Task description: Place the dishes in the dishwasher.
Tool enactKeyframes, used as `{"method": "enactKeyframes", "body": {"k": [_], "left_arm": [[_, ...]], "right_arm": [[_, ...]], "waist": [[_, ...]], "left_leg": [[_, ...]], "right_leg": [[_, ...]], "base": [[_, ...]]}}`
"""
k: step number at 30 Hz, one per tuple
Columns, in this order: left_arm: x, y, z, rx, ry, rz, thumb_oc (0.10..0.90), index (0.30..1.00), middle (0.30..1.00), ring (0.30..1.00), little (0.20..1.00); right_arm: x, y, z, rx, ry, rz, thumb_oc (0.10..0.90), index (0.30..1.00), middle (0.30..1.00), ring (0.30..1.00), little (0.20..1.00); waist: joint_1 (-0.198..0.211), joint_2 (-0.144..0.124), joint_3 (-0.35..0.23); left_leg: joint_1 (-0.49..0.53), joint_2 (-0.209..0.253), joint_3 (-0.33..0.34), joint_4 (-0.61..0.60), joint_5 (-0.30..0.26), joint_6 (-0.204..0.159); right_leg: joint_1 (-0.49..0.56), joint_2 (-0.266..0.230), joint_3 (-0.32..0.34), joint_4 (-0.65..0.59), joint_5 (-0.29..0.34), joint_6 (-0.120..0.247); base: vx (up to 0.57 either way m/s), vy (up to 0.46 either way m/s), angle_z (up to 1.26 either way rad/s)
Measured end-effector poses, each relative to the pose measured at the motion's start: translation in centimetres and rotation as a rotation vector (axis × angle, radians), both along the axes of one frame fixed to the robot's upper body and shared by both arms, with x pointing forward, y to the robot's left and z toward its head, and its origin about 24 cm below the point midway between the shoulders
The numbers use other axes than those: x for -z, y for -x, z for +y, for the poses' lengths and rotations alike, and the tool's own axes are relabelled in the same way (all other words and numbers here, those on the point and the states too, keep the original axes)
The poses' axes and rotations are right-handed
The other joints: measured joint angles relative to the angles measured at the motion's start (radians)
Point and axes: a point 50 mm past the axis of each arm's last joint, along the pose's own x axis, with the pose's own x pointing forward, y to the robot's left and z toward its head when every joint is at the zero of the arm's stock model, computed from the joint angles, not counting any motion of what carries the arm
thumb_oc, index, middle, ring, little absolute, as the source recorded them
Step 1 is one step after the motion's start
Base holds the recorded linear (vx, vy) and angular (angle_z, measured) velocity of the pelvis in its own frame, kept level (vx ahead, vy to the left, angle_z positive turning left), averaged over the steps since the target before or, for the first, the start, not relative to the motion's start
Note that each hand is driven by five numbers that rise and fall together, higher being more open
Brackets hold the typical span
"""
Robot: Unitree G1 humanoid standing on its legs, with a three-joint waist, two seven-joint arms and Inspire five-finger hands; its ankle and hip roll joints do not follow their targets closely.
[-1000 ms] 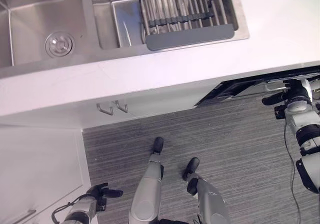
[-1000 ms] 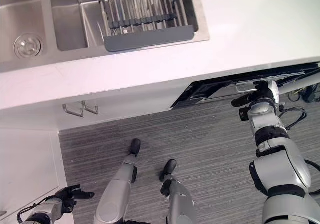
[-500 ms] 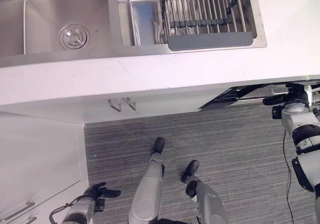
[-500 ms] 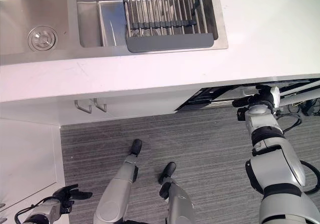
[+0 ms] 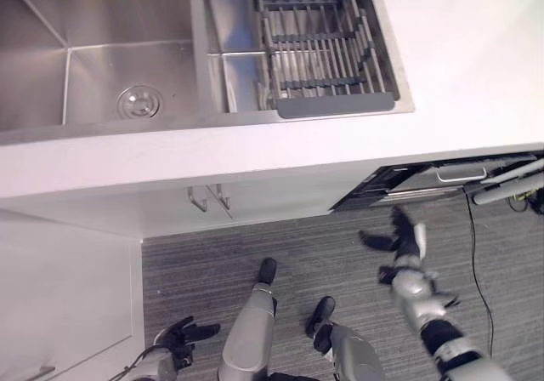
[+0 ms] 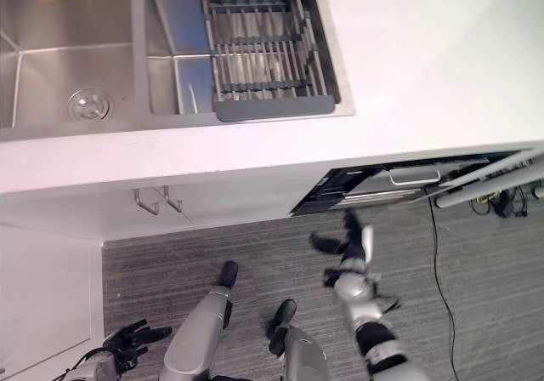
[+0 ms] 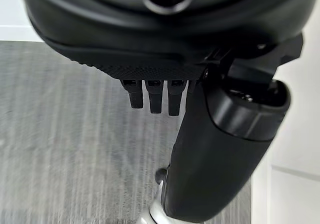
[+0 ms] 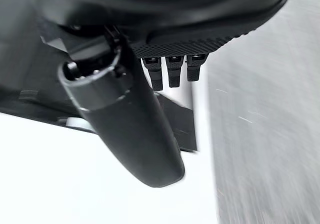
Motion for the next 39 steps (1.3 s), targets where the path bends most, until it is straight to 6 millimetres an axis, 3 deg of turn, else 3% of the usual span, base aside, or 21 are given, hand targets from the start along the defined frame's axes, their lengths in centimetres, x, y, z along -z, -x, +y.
{"method": "enactKeyframes", "body": {"k": [1,2,5,9,10,12,14,16,17,18,19,21,22,23,27,32,39], "left_arm": [[0.4,0.8,-0.5,-0.001,0.014,0.008,0.8,0.9,0.9,0.9,0.9],[1.0,2.1,-1.3,-0.007,0.036,0.034,0.8,0.9,0.9,0.9,0.9],[2.3,5.4,-2.2,-0.034,0.128,0.123,0.8,0.9,0.9,0.9,0.9],[3.0,7.8,-2.4,-0.05,0.158,0.21,0.8,0.9,0.9,0.9,0.9],[3.1,8.3,-2.3,-0.058,0.157,0.23,0.8,0.9,0.9,0.9,0.9],[3.1,8.3,-2.3,-0.06,0.155,0.231,0.8,0.9,0.9,0.9,0.9],[2.9,7.6,-2.1,-0.013,0.107,0.222,0.8,0.9,0.9,0.9,0.9],[2.4,6.2,-1.4,0.078,-0.014,0.203,0.8,0.9,0.9,0.9,0.9],[1.7,4.6,-0.4,0.159,-0.132,0.181,0.8,0.9,0.9,0.9,0.9],[1.5,4.4,-0.3,0.205,-0.191,0.183,0.8,0.9,0.9,0.9,0.9],[1.4,4.2,-0.3,0.263,-0.261,0.184,0.8,0.9,0.9,0.9,0.9],[0.4,2.2,0.2,0.356,-0.388,0.128,0.8,0.9,0.9,0.9,0.9],[-0.3,1.2,0.8,0.437,-0.465,0.111,0.8,0.9,0.9,0.9,0.9],[-0.6,0.6,0.9,0.493,-0.515,0.107,0.8,0.9,0.9,0.9,0.9],[-0.4,0.7,0.7,0.693,-0.653,0.194,0.8,0.9,0.9,0.9,0.9],[-0.6,-0.2,0.2,0.777,-0.711,0.176,0.8,0.9,0.9,0.9,0.9],[-1.4,-2.4,-1.1,0.743,-0.643,0.043,0.8,0.9,0.9,0.9,0.9]], "right_arm": [[1.2,1.9,-0.5,0.017,-0.001,0.065,0.8,0.9,0.9,0.9,0.9],[3.1,5.2,-2.0,0.077,0.017,0.18,0.8,0.9,0.9,0.9,0.9],[5.0,10.6,-5.3,0.225,0.06,0.329,0.8,0.9,0.9,0.9,0.9],[5.5,14.6,-7.7,0.248,0.151,0.449,0.8,0.9,0.9,0.9,0.9],[5.3,14.4,-8.4,0.186,0.201,0.456,0.8,0.9,0.9,0.9,0.9],[4.8,13.6,-8.9,0.147,0.229,0.417,0.8,0.9,0.9,0.9,0.9],[4.0,12.1,-9.4,0.121,0.244,0.363,0.8,0.9,0.9,0.9,0.9],[3.7,11.2,-9.2,0.087,0.235,0.321,0.8,0.9,0.9,0.9,0.9],[3.2,9.5,-8.4,0.031,0.227,0.256,0.8,0.9,0.9,0.9,0.9],[2.8,9.2,-8.4,-0.002,0.233,0.23,0.8,0.9,0.9,0.9,0.9],[2.4,8.7,-8.4,-0.035,0.24,0.205,0.8,0.9,0.9,0.9,0.9],[2.7,8.8,-8.0,-0.04,0.208,0.207,0.8,0.9,0.9,0.9,0.9],[2.9,8.8,-7.5,-0.044,0.181,0.207,0.8,0.9,0.9,0.9,0.9],[2.9,8.7,-7.5,-0.047,0.175,0.206,0.8,0.9,0.9,0.9,0.9],[3.0,8.6,-7.7,-0.057,0.159,0.211,0.8,0.9,0.9,0.9,0.9],[2.8,8.7,-8.3,-0.066,0.174,0.225,0.8,0.9,0.9,0.9,0.9],[3.0,9.2,-8.4,-0.066,0.173,0.238,0.8,0.9,0.9,0.9,0.9]], "waist": [[-0.019,0.009,-0.018],[-0.058,0.031,-0.043],[-0.114,0.063,-0.118],[-0.139,0.082,-0.199],[-0.157,0.084,-0.244],[-0.159,0.076,-0.263],[-0.159,0.095,-0.278],[-0.165,0.08,-0.303],[-0.177,0.064,-0.302],[-0.186,0.09,-0.316],[-0.19,0.119,-0.326],[-0.189,0.116,-0.328],[-0.19,0.1,-0.33],[-0.192,0.105,-0.327],[-0.24,0.144,-0.336],[-0.268,0.143,-0.335],[-0.267,0.145,-0.336]], "left_leg": [[-0.001,-0.003,0.012,-0.001,-0.003,0.004],[0.011,-0.004,0.032,0.0,-0.005,0.008],[0.041,-0.005,0.063,-0.012,-0.012,0.015],[0.068,0.007,0.077,-0.041,-0.008,0.008],[0.082,0.02,0.08,-0.073,-0.004,-0.01],[0.082,0.022,0.082,-0.075,-0.016,-0.029],[0.082,0.034,0.089,-0.067,-0.028,-0.043],[0.078,0.033,0.106,-0.089,-0.054,-0.077],[0.022,0.024,0.107,0.129,-0.103,-0.053],[0.046,0.045,0.102,0.136,-0.15,-0.058],[0.068,0.067,0.103,0.087,-0.133,-0.044],[0.071,0.055,0.114,0.076,-0.132,-0.045],[0.072,0.042,0.122,0.072,-0.131,-0.046],[0.074,0.04,0.124,0.069,-0.129,-0.05],[0.106,0.042,0.137,0.031,-0.125,-0.049],[0.139,0.049,0.159,0.002,-0.11,-0.045],[0.167,0.051,0.16,-0.018,-0.087,-0.039]], "right_leg": [[-0.001,-0.006,0.006,0.005,-0.007,0.012],[-0.005,-0.005,0.026,0.007,-0.007,0.011],[-0.003,-0.015,0.06,0.016,-0.007,0.014],[0.001,-0.009,0.068,0.021,-0.007,0.015],[-0.009,-0.002,0.067,0.02,-0.008,0.004],[-0.022,-0.003,0.065,0.02,-0.006,-0.005],[-0.024,0.004,0.067,0.034,-0.006,-0.011],[-0.036,0.0,0.069,0.01,-0.006,-0.014],[-0.051,-0.031,0.07,0.02,0.004,-0.027],[-0.051,-0.011,0.072,0.018,0.007,-0.019],[-0.052,0.006,0.074,0.032,0.016,-0.005],[-0.087,-0.002,0.098,0.127,-0.037,-0.022],[-0.102,-0.014,0.113,0.142,-0.05,-0.022],[-0.105,-0.015,0.121,0.136,-0.049,-0.019],[-0.08,-0.002,0.136,0.089,-0.033,-0.01],[-0.067,0.005,0.15,0.075,-0.022,-0.012],[-0.049,0.011,0.149,0.077,-0.029,-0.011]], "base": [[-0.18,0.093,-0.35],[-0.13,0.069,-0.32],[-0.1,-0.027,-0.34],[-0.1,-0.037,-0.19],[-0.11,-0.038,-0.03],[-0.1,-0.044,-0.06],[-0.06,0.0,-0.06],[-0.05,0.017,0.04],[-0.04,0.011,-0.03],[-0.03,0.005,-0.09],[0.0,0.005,-0.1],[0.0,0.006,0.02],[0.02,0.016,0.04],[0.02,0.022,-0.05],[0.05,0.077,-0.21],[0.03,0.035,-0.14],[0.0,0.005,-0.03]]}}
